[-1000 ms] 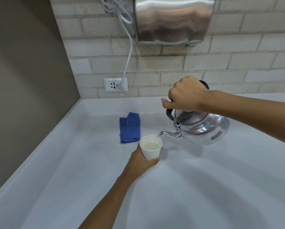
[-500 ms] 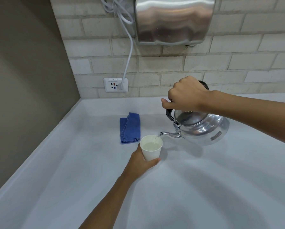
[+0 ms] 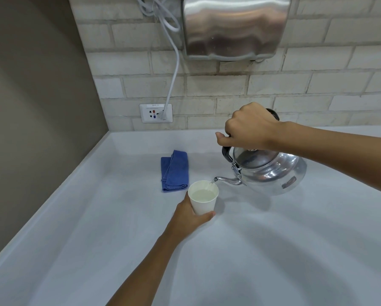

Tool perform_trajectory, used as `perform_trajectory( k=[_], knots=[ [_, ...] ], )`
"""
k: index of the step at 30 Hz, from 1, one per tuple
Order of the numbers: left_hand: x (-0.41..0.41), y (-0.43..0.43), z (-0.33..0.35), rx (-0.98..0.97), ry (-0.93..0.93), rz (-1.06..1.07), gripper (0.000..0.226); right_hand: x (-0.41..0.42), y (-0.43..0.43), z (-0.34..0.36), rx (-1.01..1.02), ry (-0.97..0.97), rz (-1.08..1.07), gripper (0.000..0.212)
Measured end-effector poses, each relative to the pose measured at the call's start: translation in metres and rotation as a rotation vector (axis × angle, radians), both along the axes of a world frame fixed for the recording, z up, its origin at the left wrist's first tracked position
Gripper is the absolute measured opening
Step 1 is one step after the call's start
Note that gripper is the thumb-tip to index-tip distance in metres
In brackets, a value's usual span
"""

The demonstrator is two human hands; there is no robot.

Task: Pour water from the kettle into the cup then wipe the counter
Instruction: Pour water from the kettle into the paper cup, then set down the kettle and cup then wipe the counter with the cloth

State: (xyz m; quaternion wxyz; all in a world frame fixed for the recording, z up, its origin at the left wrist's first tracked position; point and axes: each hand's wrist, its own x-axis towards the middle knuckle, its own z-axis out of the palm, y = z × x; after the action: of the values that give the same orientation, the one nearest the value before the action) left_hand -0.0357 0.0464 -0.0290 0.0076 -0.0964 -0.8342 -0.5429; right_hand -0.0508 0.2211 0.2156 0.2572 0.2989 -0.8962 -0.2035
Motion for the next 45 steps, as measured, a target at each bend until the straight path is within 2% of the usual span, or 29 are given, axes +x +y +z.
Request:
perform_trajectory(
  k=[19,26,31,37,45],
  knots=[
    [0.003,0.000,0.004,-0.015,-0.017,0.005,0.083,-0.001,0.012,-0.019,-0.087,-0.014,-0.060,0.057],
    [0.002,0.001,0.002,-0.021,-0.018,0.025,0.087,-0.025,0.034,-0.025,-0.300,-0.047,-0.139,0.056],
    [0.002,0.000,0.001,-0.008,-0.029,0.011,0.087,-0.067,0.047,-0.025,-0.524,-0.096,-0.252,0.055],
    [0.003,-0.001,0.003,-0.016,-0.045,0.017,0.079,-0.118,0.044,-0.035,-0.752,-0.211,-0.315,0.055],
    [0.003,0.000,0.003,-0.039,-0.069,0.040,0.065,-0.167,0.038,-0.061,-0.826,-0.250,-0.384,0.053]
  ],
)
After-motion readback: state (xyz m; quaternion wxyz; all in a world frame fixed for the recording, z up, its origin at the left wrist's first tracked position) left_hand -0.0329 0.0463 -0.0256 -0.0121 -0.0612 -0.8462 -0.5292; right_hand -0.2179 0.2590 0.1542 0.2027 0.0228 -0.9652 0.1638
